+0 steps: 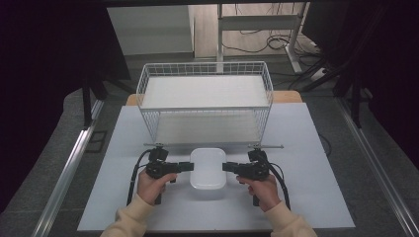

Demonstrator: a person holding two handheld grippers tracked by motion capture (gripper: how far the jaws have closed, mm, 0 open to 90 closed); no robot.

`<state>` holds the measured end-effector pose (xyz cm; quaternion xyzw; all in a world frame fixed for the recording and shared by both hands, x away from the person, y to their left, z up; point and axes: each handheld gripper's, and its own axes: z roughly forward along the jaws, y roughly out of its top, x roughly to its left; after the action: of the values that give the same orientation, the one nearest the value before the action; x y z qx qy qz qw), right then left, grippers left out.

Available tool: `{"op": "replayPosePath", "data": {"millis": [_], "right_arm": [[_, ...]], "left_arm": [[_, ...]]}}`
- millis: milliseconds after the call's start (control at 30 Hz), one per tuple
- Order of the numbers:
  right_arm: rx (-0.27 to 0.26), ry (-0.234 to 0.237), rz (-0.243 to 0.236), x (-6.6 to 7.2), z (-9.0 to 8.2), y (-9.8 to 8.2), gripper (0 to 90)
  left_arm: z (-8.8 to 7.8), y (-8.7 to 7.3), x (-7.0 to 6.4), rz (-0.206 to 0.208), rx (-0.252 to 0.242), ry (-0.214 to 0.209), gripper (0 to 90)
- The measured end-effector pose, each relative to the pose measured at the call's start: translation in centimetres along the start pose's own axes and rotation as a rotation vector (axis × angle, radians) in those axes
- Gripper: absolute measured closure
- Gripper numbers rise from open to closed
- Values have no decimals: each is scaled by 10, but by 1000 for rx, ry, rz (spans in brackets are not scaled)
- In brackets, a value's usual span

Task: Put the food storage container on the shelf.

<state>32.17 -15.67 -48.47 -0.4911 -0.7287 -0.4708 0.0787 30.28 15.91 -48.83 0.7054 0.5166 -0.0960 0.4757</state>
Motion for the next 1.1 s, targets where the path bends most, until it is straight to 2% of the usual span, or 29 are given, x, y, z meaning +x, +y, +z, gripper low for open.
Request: {"op": "replayPosePath", "data": {"millis": [167, 467, 800, 1100], "right_arm": [[-18, -7, -10, 2, -3, -1, 784], [-28, -9, -40, 6, -6, -2, 788], [-71, -7, -106, 20, -17, 2, 788], [-95, -7, -147, 28, -24, 5, 789]], "left_arm": [[-5, -1, -6, 29, -15, -1, 787], [-9, -2, -10, 64, -24, 9, 791], [-22, 1, -24, 126, -62, 23, 792], [-29, 2, -31, 151, -86, 21, 793]]}}
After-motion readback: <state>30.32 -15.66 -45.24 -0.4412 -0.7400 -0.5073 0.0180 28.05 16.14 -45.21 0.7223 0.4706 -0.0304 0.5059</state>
